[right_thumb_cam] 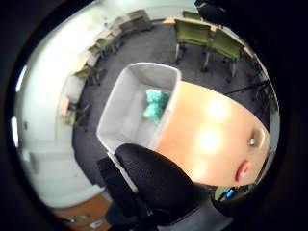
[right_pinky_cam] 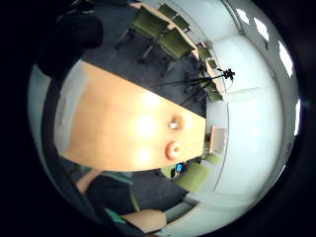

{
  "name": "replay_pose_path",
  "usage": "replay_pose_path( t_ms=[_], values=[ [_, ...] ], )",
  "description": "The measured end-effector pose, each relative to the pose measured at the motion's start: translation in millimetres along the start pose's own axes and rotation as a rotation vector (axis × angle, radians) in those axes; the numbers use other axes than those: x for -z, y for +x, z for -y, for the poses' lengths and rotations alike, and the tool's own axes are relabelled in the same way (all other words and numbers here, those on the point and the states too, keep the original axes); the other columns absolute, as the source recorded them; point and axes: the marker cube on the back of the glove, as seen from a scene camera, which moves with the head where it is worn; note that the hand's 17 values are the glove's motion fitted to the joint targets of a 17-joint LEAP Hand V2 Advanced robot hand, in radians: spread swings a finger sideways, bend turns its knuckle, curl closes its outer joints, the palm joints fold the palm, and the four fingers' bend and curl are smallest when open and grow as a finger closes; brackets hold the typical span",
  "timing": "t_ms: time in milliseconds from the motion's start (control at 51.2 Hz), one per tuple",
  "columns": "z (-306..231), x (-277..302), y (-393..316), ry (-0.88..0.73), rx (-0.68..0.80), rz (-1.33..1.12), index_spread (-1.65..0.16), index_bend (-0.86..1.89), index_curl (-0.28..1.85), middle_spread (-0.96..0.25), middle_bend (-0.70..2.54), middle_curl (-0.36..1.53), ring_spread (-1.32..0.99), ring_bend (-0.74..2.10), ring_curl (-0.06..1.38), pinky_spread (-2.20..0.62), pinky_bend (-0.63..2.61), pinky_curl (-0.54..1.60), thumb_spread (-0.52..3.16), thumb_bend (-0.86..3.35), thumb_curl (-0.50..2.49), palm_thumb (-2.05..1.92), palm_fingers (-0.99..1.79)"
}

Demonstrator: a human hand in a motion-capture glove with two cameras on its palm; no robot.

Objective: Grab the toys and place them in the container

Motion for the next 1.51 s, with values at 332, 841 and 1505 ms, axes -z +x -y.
replay_pose_path(
  t_ms=[332,841,1505],
  values=[
    [-91,0,170,0.023,-0.328,0.015,-0.3,0.17,0.35,-0.09,0.24,0.48,-0.21,0.54,0.27,-0.11,0.9,0.31,0.92,-0.14,0.11,-0.2,0.04],
    [-210,-84,320,-0.044,-0.548,0.0,-0.3,0.18,0.38,-0.11,0.22,0.46,-0.25,0.47,0.25,-0.11,0.84,0.31,0.93,-0.12,0.08,-0.18,0.07],
    [-279,-299,351,-0.305,-0.668,0.115,-0.29,0.04,0.24,-0.16,0.16,0.4,-0.22,0.34,0.26,-0.05,0.98,0.37,0.96,-0.1,0.1,-0.15,-0.18]
  ],
)
